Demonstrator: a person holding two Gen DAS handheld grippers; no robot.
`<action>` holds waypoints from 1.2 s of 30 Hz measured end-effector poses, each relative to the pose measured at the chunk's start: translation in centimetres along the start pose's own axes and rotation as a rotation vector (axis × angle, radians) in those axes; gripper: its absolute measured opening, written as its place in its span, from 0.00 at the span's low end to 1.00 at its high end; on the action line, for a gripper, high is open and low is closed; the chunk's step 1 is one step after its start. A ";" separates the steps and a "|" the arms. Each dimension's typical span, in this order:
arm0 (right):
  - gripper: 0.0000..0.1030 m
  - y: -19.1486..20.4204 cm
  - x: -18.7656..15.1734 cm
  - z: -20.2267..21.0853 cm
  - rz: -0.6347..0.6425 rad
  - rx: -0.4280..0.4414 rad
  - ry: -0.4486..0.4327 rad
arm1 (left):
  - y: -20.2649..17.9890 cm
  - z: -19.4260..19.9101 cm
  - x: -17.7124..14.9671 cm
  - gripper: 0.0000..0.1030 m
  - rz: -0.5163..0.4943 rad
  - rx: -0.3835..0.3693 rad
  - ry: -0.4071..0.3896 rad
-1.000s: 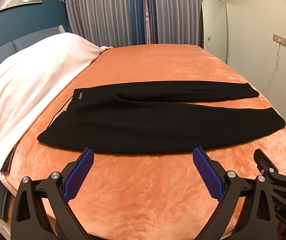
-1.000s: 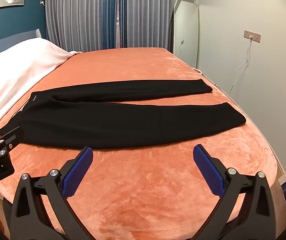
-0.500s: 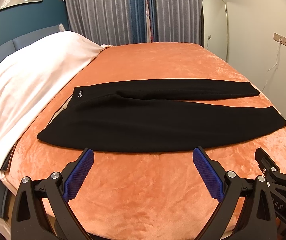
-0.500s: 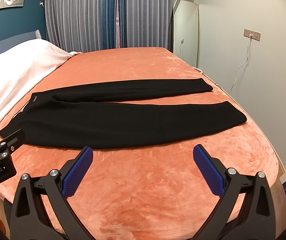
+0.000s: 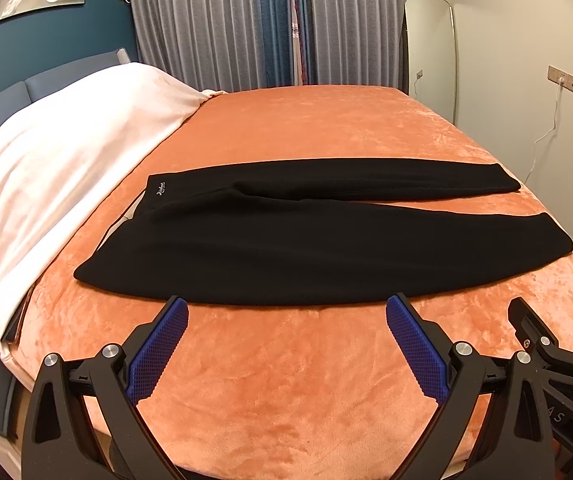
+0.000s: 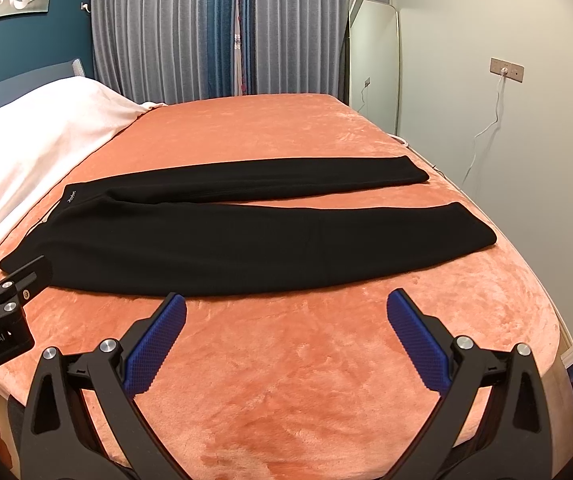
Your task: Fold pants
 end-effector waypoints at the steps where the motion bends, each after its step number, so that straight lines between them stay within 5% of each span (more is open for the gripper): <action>1: 0.96 0.0 0.0 0.0 -0.001 0.000 0.000 | 0.0 0.0 0.0 0.95 0.000 0.003 0.001; 27: 0.96 -0.4 0.5 -1.5 0.013 0.006 0.017 | 0.1 -0.8 0.8 0.95 -0.008 -0.007 -0.008; 33: 0.96 -5.7 4.9 -5.7 0.024 0.081 0.016 | 1.4 -3.7 2.4 0.95 0.042 -0.008 0.038; 36: 0.96 -10.2 9.4 -10.1 0.044 0.029 0.019 | 2.3 -5.9 4.2 0.95 0.036 0.024 0.030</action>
Point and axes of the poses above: each gripper's, at about its wrist camera, not at the fingertips, and z roughly against the way its jaws point, y to its left, x to its top, the point moved 4 cm from there along -z, roughly the way its jaws point, and after that the axes turned 5 degrees about y, right-handed, at the moved point
